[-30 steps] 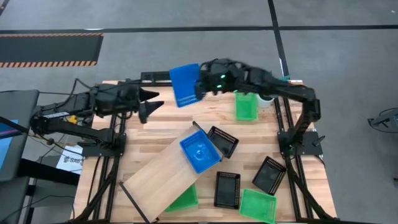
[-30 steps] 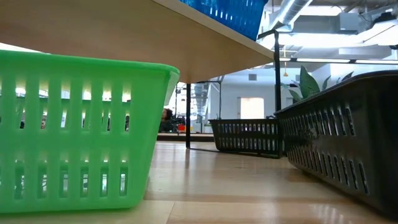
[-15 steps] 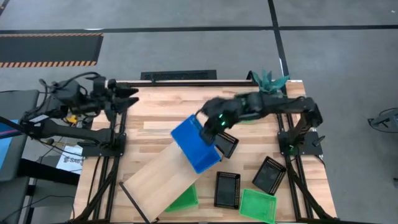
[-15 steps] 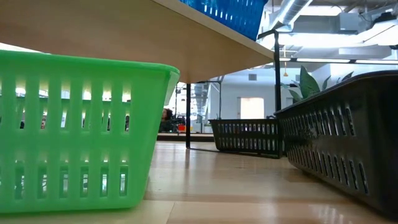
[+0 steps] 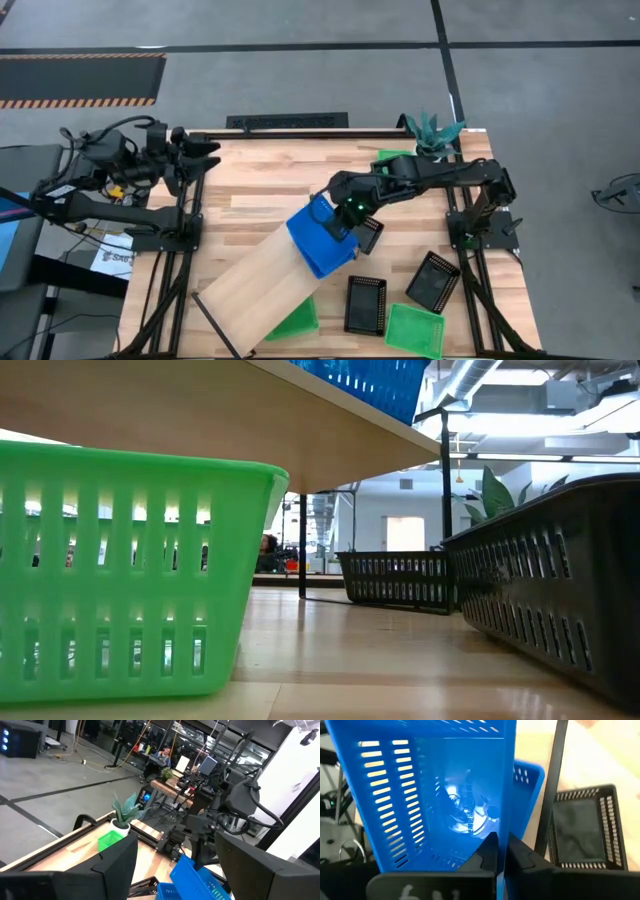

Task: Stack baskets on shelf by color
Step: Stack the blue bin on the blue bin on the shelf

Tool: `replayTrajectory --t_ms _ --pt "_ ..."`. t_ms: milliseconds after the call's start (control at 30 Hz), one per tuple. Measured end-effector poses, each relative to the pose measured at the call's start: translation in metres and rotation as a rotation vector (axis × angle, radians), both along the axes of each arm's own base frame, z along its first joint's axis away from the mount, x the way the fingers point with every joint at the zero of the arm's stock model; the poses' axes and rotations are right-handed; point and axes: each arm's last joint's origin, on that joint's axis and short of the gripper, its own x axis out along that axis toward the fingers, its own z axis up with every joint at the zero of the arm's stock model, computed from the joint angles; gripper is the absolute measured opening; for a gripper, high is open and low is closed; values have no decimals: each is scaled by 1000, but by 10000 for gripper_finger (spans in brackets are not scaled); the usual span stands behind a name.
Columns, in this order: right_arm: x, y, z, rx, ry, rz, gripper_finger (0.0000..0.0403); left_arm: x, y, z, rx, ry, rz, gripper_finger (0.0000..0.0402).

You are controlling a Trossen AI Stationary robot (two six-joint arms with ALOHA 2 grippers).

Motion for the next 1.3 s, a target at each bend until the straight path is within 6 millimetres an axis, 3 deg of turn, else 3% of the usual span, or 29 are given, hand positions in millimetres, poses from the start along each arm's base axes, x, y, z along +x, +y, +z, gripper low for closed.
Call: replayTrajectory --t_ms 367,900,1300 --pt "-2 -4 -2 31 38 -3 33 0 1 0 8 2 22 254" --pt "-3 -3 -2 50 48 -7 111 0 1 0 8 1 29 254" --pt "-3 -3 -2 68 51 -37 118 0 1 0 7 1 30 254"
